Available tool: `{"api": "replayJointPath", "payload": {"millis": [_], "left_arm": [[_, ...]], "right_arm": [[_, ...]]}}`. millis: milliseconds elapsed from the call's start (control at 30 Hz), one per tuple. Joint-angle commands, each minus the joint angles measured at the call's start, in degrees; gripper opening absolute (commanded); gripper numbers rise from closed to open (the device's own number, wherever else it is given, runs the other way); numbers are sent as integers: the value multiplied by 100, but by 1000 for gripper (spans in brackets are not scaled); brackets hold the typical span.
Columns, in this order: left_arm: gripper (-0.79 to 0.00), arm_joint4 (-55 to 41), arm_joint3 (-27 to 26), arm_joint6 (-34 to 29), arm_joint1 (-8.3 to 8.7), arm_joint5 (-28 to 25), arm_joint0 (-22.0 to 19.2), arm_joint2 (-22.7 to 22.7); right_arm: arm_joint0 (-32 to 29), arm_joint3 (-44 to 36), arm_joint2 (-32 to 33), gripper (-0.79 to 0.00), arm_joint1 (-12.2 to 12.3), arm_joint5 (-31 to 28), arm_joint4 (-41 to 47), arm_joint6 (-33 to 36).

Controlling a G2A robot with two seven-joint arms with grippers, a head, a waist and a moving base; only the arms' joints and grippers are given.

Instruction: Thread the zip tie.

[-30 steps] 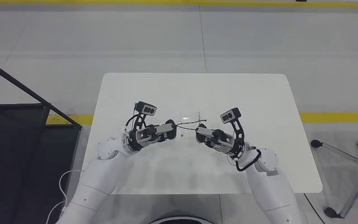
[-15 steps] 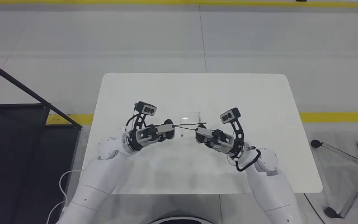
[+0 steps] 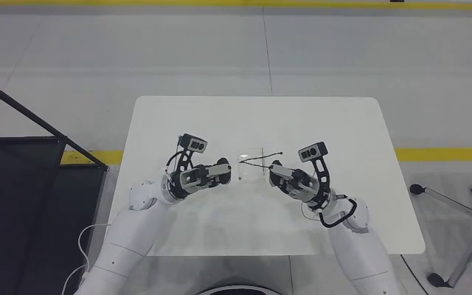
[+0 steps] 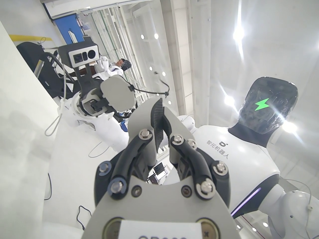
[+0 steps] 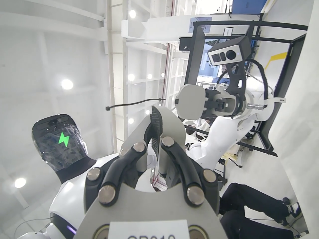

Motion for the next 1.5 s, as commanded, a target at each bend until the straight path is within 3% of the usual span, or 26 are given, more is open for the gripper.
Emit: {"api": "replayJointPath", "payload": {"millis": [0,167,500,967,1467], "left_arm": [[-785,5,12,-4,-3,4,-5,5],[-785,14,37,-4,-10,4,-20,18],[-785,-87,-45,7,-21,-7,26,-20],[-785,-116,-25,-20,-40,20,35,-47],[-662,-147,6,-34,-60,34,42,-92]], "right_arm": [[-2,24,30,-785,3,4,131,72],[28,73,35,-785,16,58,125,173],[126,-4,-226,-785,38,128,-867,-180],[131,-19,-278,-785,57,114,-865,-298],[136,-16,-294,-785,83,84,-835,-301]]}}
